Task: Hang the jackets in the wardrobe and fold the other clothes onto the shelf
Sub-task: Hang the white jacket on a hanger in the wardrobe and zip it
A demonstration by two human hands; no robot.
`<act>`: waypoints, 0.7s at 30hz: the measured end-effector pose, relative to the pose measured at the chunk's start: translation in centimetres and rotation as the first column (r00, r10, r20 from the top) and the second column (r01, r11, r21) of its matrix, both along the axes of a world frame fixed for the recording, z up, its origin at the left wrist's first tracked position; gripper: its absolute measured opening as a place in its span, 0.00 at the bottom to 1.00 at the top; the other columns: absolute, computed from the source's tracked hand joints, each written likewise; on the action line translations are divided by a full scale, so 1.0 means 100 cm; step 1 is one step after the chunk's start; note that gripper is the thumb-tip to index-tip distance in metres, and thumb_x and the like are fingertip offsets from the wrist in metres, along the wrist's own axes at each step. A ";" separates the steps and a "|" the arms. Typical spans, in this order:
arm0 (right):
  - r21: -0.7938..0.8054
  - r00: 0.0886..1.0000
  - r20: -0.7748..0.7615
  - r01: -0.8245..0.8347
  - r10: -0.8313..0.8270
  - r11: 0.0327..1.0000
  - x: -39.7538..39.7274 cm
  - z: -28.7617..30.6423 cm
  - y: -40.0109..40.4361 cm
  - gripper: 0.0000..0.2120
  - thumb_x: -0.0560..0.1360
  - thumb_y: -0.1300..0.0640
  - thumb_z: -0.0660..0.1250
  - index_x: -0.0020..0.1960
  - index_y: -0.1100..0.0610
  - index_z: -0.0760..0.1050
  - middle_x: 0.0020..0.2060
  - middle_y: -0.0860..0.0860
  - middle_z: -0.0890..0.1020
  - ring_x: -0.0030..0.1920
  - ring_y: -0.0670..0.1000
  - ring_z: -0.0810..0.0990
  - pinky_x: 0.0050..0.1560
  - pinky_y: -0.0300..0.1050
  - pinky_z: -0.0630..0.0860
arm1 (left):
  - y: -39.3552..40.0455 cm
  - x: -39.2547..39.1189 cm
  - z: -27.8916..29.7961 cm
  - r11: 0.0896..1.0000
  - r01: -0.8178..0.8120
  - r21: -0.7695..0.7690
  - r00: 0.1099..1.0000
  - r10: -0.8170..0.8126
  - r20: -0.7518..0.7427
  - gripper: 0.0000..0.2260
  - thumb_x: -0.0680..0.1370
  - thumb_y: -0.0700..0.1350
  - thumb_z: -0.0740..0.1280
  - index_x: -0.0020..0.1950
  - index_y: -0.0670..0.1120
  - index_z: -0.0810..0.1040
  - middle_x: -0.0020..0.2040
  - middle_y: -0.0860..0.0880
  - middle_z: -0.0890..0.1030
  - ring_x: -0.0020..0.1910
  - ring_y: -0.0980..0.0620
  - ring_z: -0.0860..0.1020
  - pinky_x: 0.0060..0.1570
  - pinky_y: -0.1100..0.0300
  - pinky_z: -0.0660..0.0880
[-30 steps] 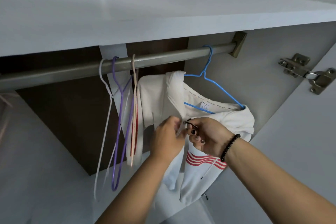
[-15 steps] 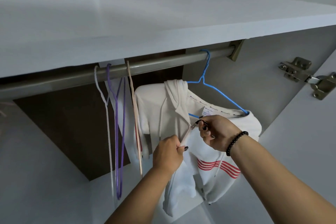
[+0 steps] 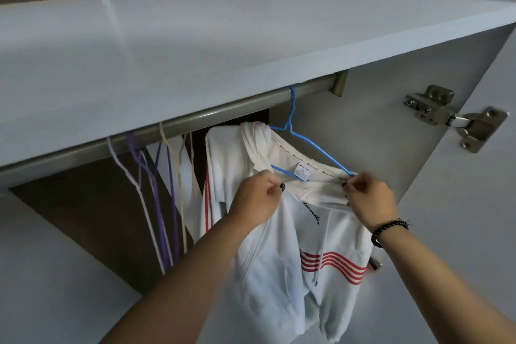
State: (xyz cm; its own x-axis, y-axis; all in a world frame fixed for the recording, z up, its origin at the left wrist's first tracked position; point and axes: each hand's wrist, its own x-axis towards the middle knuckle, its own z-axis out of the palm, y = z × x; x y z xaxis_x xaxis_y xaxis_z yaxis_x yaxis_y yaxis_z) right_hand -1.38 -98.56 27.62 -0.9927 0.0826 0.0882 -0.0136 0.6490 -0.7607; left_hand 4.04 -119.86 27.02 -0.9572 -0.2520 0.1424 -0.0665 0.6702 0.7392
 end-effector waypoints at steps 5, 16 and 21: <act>-0.006 0.996 -0.045 0.075 -0.076 0.997 -0.011 -0.013 0.014 0.07 0.75 0.55 0.67 0.47 0.58 0.72 0.40 0.52 0.79 0.48 0.59 0.78 0.43 0.43 0.67 | 0.015 -0.046 0.042 0.993 0.063 -0.103 0.989 -0.076 -0.125 0.13 0.77 0.41 0.66 0.60 0.44 0.73 0.55 0.48 0.79 0.49 0.48 0.79 0.51 0.56 0.76; 0.395 0.984 0.179 -0.070 -0.002 0.916 -0.029 -0.003 0.015 0.17 0.77 0.45 0.56 0.38 0.56 0.72 0.38 0.55 0.76 0.40 0.59 0.75 0.41 0.43 0.72 | 0.040 -0.104 0.065 0.786 -0.165 0.595 0.963 -0.002 0.270 0.08 0.81 0.46 0.63 0.46 0.43 0.76 0.45 0.44 0.84 0.30 0.58 0.82 0.32 0.67 0.71; 0.311 0.992 0.123 -0.064 0.027 0.948 -0.041 0.018 0.012 0.18 0.77 0.51 0.58 0.32 0.59 0.68 0.32 0.56 0.73 0.37 0.60 0.72 0.38 0.43 0.67 | 0.039 -0.104 0.062 0.747 -0.159 0.646 0.971 0.000 0.238 0.08 0.81 0.43 0.64 0.46 0.41 0.77 0.41 0.45 0.84 0.31 0.58 0.83 0.34 0.67 0.70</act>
